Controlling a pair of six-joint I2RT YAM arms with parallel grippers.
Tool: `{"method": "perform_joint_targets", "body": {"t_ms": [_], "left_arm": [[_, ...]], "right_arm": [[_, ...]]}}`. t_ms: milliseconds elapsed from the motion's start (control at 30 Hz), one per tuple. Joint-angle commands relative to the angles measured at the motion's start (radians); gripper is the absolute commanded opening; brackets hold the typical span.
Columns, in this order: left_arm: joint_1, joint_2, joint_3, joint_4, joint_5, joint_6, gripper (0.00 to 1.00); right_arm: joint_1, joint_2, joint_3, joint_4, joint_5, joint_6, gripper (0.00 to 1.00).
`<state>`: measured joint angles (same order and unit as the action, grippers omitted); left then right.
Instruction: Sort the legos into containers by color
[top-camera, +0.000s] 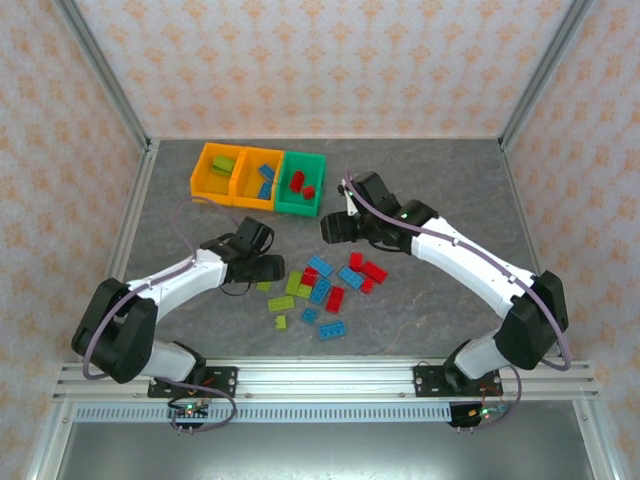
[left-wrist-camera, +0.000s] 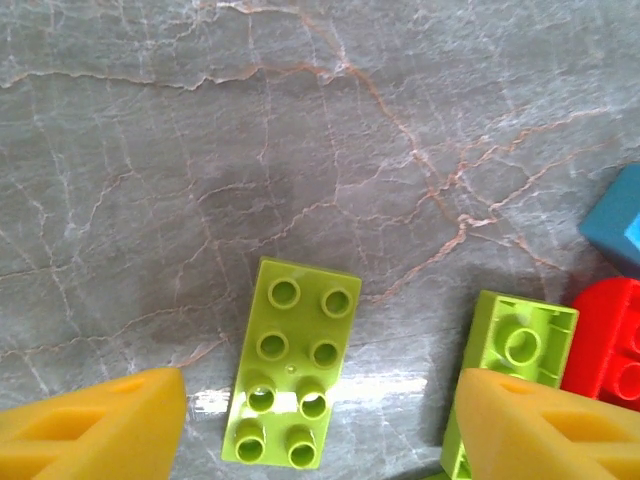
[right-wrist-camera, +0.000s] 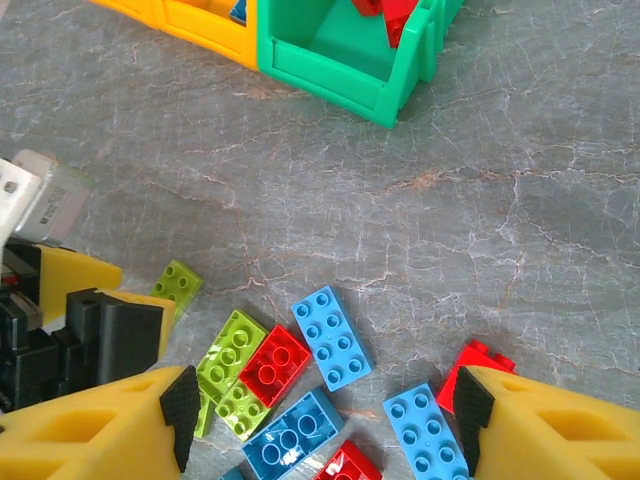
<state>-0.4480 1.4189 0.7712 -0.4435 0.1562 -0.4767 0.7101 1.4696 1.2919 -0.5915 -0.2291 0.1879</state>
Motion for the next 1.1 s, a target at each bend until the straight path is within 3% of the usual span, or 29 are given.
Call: {"method": "perform_joint_targets", "body": {"t_ms": [0,167,333,433,600,767,933,1067], "left_arm": [[-0.002,0.086,0.034,-0.021,-0.016,0.042,0.72],[-0.008,0.146,0.048,-0.024,-0.036,0.054,0.64],[-0.025,0.196,0.086,-0.106,-0.153,0.056,0.38],[-0.027,0.190,0.102,-0.135,-0.179,0.045,0.27],[-0.012,0.079,0.136,-0.136,-0.141,0.018,0.26],[0.072,-0.031,0.269,-0.132,-0.211,0.039,0.27],[0.221,0.099,0.470,-0.065,-0.301,0.083,0.27],[0.337,0.273,0.654,-0.025,-0.297,0.069,0.27]], "right_arm": [[-0.003,0.017,0.043,-0.020,0.002,0.012,0.70],[-0.003,0.017,0.042,-0.028,0.011,0.012,0.70],[-0.003,0.015,0.042,-0.034,0.013,0.016,0.70],[-0.002,0.016,0.046,-0.034,0.017,0.015,0.70],[-0.003,0.015,0.062,-0.043,0.002,0.015,0.70],[-0.002,-0.002,0.050,-0.004,-0.037,0.030,0.70],[-0.003,-0.001,0.048,0.007,-0.047,0.037,0.70],[-0.001,-0.018,0.041,0.009,-0.038,0.041,0.70]]}}
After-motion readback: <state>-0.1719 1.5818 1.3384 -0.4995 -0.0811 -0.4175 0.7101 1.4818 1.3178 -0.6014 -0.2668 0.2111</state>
